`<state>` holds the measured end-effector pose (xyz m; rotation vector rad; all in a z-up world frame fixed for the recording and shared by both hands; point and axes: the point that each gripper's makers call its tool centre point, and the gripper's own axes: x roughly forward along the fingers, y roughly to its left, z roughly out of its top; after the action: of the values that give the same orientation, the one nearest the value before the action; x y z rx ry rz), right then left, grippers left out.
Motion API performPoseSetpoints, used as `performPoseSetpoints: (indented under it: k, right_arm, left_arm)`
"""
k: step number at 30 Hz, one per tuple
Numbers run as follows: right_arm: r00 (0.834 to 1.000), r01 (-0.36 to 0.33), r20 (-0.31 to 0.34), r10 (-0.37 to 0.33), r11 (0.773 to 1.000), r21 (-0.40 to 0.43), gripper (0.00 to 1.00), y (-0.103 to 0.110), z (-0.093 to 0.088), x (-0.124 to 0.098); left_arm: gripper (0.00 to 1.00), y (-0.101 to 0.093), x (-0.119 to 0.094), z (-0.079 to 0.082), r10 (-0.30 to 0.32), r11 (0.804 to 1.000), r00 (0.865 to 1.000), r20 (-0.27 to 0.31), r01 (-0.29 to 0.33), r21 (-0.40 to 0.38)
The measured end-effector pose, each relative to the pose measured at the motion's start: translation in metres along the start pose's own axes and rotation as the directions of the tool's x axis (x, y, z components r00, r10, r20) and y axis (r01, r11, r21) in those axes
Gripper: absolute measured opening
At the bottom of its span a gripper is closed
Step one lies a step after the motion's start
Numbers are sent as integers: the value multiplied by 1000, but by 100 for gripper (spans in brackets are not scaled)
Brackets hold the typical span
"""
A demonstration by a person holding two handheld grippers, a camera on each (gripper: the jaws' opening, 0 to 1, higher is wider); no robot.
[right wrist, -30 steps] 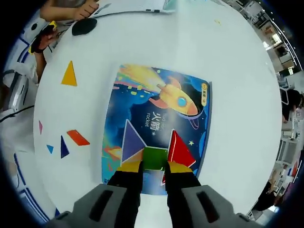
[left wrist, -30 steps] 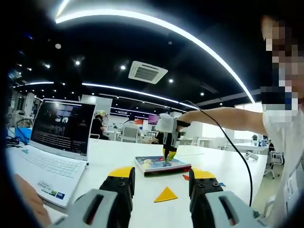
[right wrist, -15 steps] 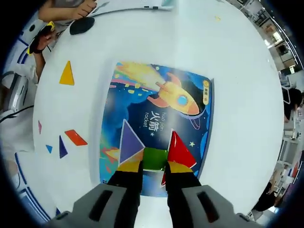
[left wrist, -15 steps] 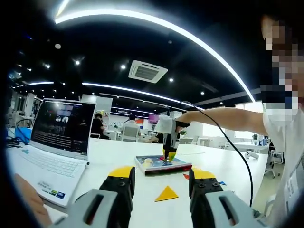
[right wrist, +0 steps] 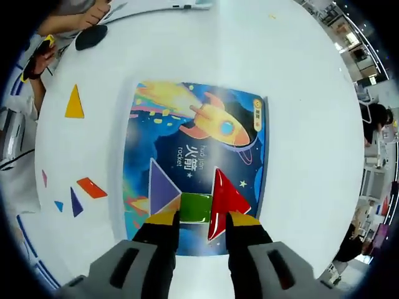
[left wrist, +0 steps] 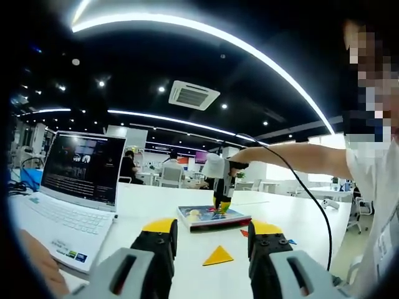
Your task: Pick up the tangram pieces one by one and place each piece onto its matching region on the pattern sheet, fitting the shapes together until the outline on the sheet is completely filled by the tangram pieces
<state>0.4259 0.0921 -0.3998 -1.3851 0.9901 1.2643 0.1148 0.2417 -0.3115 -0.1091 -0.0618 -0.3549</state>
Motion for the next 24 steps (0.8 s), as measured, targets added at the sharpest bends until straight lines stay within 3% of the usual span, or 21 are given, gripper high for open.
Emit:
performPoseSetpoints:
  k: [2,4,7,10,14,20,24]
  right_arm:
    - [1000,4,9,-4,1000,-5,38,2,-1,-2]
    - [999,-1,34,-2,997,74,47,9,-1,-6]
    - [997,31,66,-35,997,66,37,12,-4,-24]
    - [994,20,110,-28,997,71,38,51,-8,-43]
    - [995,-9,97,4,998,57,42,88,-23,-54]
    - [998,-41,57,39,998,38,45,149,-44,-51]
    - [991,-67,124,59,996,63,45,180,-40,-47]
  left_arm:
    - [47,0,0,1,-2,1000,1000,5,2,0]
    - [47,-1,1,1,-5,1000,1000,6,5,-3]
    - [47,-3,1,2,-14,1000,1000,8,14,-3]
    - [47,-5,-1,5,-20,1000,1000,16,21,-3]
    - [46,-9,-6,13,-22,1000,999,35,22,2]
    - [46,-19,-14,25,-29,999,998,61,27,26]
    - [46,-26,-21,35,-41,999,996,85,38,38]
